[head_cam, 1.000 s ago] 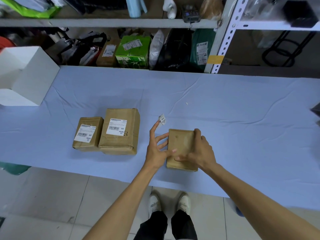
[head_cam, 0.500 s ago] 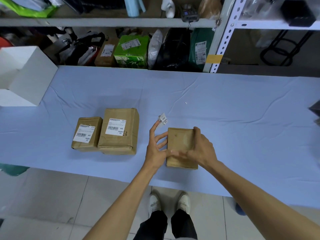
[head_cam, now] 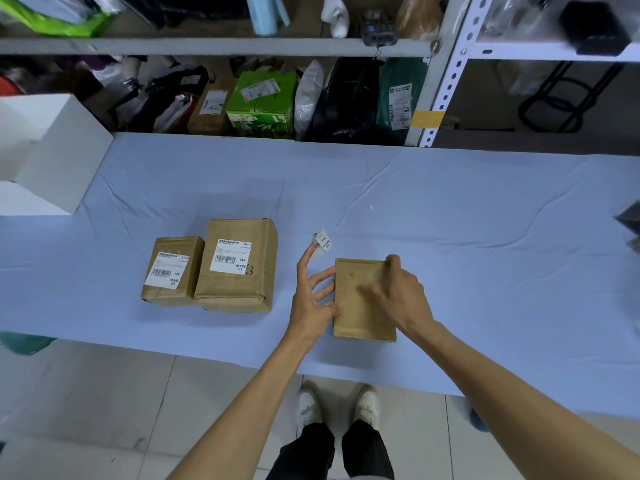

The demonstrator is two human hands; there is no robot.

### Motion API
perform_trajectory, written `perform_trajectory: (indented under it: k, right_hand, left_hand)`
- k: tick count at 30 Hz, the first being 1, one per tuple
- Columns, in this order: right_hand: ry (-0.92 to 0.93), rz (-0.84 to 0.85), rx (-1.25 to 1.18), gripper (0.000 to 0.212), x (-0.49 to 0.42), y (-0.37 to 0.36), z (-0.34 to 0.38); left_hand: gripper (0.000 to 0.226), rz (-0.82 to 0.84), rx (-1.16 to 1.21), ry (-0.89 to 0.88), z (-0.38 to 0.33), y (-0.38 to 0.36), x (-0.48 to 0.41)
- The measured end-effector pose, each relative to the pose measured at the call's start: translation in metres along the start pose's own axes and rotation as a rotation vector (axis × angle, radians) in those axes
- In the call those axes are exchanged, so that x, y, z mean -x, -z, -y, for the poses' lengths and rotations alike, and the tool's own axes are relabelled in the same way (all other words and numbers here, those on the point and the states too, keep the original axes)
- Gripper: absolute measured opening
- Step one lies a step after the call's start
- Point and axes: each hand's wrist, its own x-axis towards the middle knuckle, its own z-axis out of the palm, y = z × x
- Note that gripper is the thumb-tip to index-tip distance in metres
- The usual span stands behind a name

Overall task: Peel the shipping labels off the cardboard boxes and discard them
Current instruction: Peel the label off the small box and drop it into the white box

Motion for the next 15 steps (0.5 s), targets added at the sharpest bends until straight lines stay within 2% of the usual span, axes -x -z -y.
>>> perform_trajectory:
  k: [2,4,8,13,15]
  right_hand:
    - [-0.038,0.008,0.160,0.104,0.003,-0.004,0.006]
    - [-0.055,0.014,0.216,0.114,0.004,-0.007,0.011]
    - [-0.048,-0.014,0.142,0.093,-0.003,-0.007,0.014]
    - [-0.007,-0.133,0.105,0.042,-0.006,-0.005,0.010]
    - [-0.015,-0.143,0.109,0.034,-0.006,-0.003,0.010]
  left_hand:
    - [0.113,0.007,-0.009,-0.005,-0.001,-0.002,0.001]
    - [0.116,0.011,-0.010,-0.005,-0.002,-0.002,0.001]
    - [0.110,-0.014,0.009,0.013,-0.007,-0.003,0.001]
    - [0.105,-0.030,0.000,-0.001,-0.011,-0.002,0.000]
    - [0.105,-0.035,0.007,-0.002,-0.011,0.000,0.000]
